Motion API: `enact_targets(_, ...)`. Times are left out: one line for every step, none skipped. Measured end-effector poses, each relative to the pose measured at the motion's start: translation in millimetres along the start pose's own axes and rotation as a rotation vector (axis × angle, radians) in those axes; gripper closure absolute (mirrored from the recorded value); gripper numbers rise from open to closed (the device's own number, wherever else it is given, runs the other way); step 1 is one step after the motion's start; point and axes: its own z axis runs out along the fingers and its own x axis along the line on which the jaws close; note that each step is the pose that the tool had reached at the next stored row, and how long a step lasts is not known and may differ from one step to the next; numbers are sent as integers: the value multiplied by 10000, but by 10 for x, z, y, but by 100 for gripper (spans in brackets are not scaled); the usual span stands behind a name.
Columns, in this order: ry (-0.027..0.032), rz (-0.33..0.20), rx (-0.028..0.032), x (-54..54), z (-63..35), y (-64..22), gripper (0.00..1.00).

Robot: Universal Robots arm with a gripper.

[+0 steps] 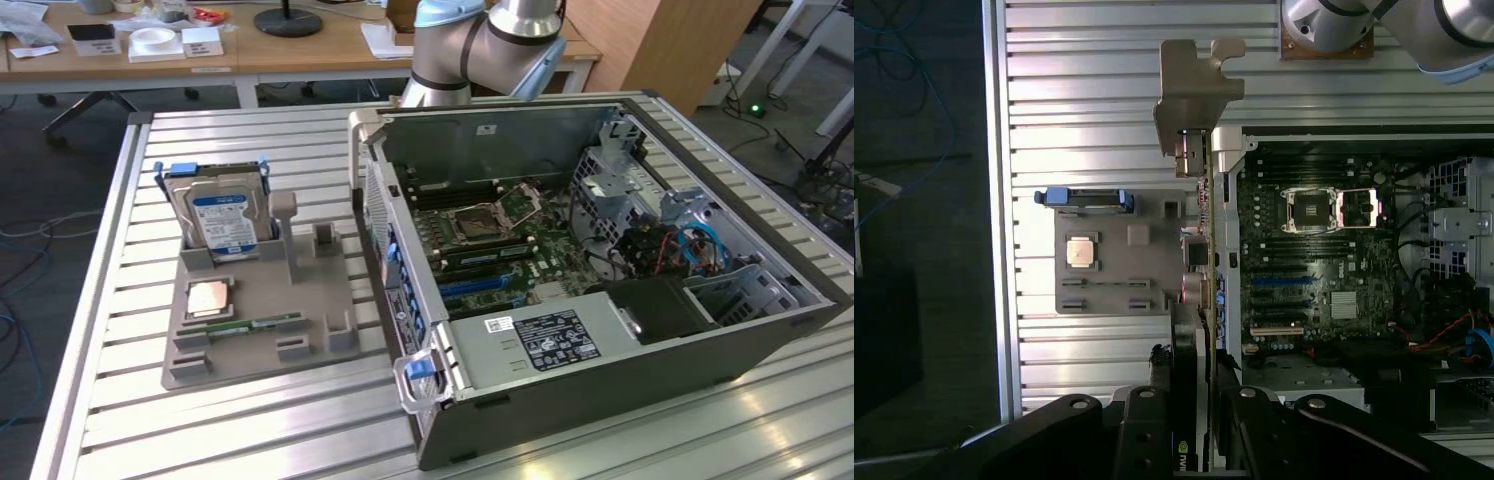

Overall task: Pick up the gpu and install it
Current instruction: 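Pick up the gpu and move the gpu toward the slot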

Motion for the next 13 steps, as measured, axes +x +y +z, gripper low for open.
enact_targets(0,1,0,0,0,0,73)
enact_targets(0,0,0,0,0,0,73)
enact_targets(0,1,0,0,0,0,73)
enact_targets(0,0,0,0,1,0,73)
enact_targets(0,0,0,0,4,0,73)
enact_targets(0,0,-1,1,14,-1,73)
enact_targets(1,0,1,0,26,-1,73)
enact_targets(0,1,0,1,36,-1,73)
enact_targets(0,1,0,1,49,-2,73)
enact_targets(-1,1,-1,1,66,-3,73)
enact_targets(0,1,1,1,80,-3,73)
enact_targets(0,1,0,1,95,-4,73)
enact_targets(-1,1,0,1,112,-5,73)
